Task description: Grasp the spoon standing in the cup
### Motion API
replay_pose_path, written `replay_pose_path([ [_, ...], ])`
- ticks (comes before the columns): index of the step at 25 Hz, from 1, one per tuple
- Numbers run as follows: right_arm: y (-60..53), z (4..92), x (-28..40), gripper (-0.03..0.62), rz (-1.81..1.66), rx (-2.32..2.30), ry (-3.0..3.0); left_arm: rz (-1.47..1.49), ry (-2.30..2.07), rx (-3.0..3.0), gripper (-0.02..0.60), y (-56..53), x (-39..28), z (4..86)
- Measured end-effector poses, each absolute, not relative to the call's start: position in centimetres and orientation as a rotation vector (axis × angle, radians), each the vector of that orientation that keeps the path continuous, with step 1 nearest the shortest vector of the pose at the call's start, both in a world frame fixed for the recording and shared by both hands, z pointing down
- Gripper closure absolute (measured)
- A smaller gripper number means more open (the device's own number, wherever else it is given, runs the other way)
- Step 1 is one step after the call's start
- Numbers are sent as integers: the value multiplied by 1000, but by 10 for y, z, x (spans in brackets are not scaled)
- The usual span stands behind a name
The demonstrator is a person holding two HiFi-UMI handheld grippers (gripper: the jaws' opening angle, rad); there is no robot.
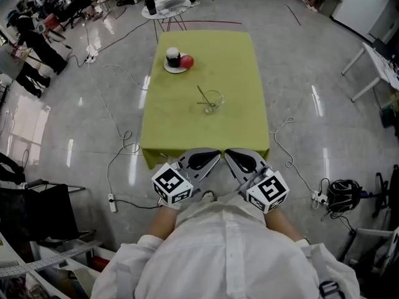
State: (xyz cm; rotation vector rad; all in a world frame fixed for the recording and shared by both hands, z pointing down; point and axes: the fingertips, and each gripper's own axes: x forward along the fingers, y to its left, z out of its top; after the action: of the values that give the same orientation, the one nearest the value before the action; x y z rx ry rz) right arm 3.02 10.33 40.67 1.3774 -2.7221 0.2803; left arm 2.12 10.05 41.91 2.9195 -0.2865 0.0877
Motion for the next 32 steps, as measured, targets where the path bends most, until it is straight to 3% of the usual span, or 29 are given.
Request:
replay_pose_path([
  [19,79,418,29,586,168,1353,-2598,101,-380,2884,577,83,0,432],
  [32,28,429,29,546,53,1218,-2539,154,-468,2864,577,42,5,442],
])
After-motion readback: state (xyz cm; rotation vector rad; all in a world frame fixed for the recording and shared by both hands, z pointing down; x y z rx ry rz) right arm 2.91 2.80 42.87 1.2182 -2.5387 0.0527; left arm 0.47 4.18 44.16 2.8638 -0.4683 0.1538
